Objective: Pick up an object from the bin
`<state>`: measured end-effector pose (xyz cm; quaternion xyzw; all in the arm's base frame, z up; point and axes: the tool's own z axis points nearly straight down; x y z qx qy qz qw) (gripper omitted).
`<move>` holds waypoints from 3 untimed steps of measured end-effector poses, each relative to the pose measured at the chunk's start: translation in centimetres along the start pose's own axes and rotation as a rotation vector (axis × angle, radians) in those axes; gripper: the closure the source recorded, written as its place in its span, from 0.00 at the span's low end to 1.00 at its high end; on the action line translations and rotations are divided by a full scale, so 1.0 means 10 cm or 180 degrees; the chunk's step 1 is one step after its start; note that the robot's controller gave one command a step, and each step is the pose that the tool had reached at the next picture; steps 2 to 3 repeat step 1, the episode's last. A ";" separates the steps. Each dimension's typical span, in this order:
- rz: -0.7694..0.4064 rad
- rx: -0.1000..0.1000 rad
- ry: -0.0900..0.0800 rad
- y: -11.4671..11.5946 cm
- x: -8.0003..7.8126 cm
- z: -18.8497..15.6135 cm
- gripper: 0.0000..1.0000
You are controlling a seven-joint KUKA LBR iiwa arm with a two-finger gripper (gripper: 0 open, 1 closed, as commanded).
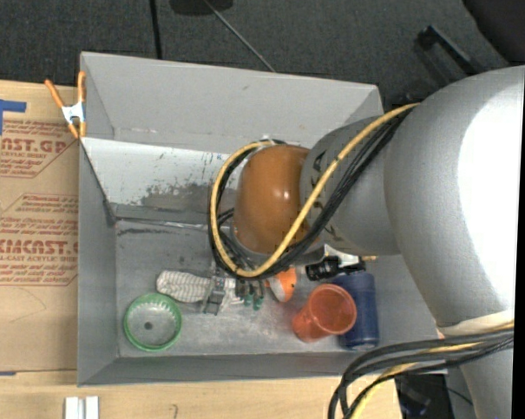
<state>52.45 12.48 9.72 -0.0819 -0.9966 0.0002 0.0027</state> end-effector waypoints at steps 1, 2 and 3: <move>-0.0001 -0.0002 -0.0003 0.00 0.00 -0.19 1.00; -0.0001 -0.0002 -0.0003 0.00 0.00 -0.19 1.00; -0.0001 -0.0002 -0.0003 0.00 0.00 -0.19 1.00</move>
Offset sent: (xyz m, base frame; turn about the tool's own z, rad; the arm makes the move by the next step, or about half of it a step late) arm 0.0000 0.0001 0.0087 0.0000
